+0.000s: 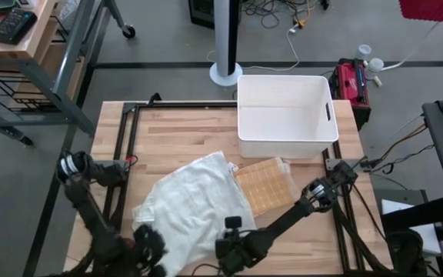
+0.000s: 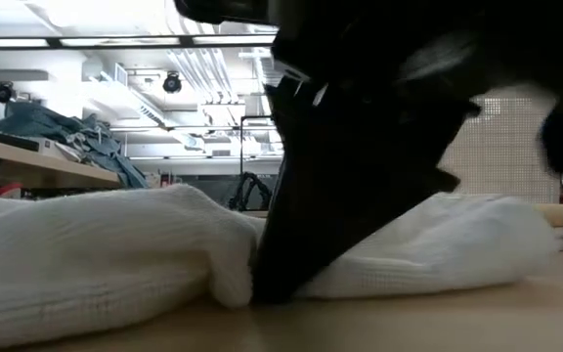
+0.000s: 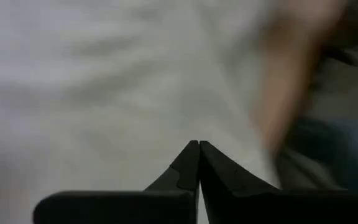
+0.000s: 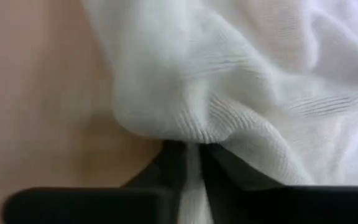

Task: Fold towel
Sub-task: Fold the white checkered towel

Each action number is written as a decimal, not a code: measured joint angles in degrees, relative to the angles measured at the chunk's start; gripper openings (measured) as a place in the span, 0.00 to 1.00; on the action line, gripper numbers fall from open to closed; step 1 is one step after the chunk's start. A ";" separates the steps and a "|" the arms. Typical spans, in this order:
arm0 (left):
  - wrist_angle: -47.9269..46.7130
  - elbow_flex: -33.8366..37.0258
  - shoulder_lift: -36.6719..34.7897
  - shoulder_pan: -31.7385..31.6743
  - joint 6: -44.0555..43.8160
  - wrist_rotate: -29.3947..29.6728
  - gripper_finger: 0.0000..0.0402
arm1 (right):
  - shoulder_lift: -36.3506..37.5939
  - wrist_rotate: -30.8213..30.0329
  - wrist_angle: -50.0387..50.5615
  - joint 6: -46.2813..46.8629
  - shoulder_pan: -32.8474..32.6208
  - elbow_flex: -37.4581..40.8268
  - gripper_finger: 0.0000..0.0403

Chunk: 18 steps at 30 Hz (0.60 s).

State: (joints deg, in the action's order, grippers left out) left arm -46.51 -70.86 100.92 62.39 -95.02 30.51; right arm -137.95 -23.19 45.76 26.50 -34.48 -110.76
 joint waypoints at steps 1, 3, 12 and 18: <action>2.37 -0.08 -0.30 1.71 -0.53 0.26 0.00 | 0.00 -0.03 -0.10 -0.05 0.31 0.21 0.08; 6.94 -0.32 -0.35 5.40 -3.00 2.57 0.00 | -0.04 -0.44 -0.49 -0.58 0.42 0.44 0.03; 22.28 -0.27 4.90 12.44 -19.97 5.69 0.01 | 2.23 -2.59 2.98 -0.30 0.48 -0.58 0.01; 23.24 -0.25 7.69 10.81 -25.17 -0.21 0.09 | 3.55 -3.78 2.33 -0.51 0.47 -0.39 0.00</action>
State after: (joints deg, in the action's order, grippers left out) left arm -23.28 -71.11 108.61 73.20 -120.19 30.29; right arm -134.40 -26.97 48.10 25.99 -34.01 -111.15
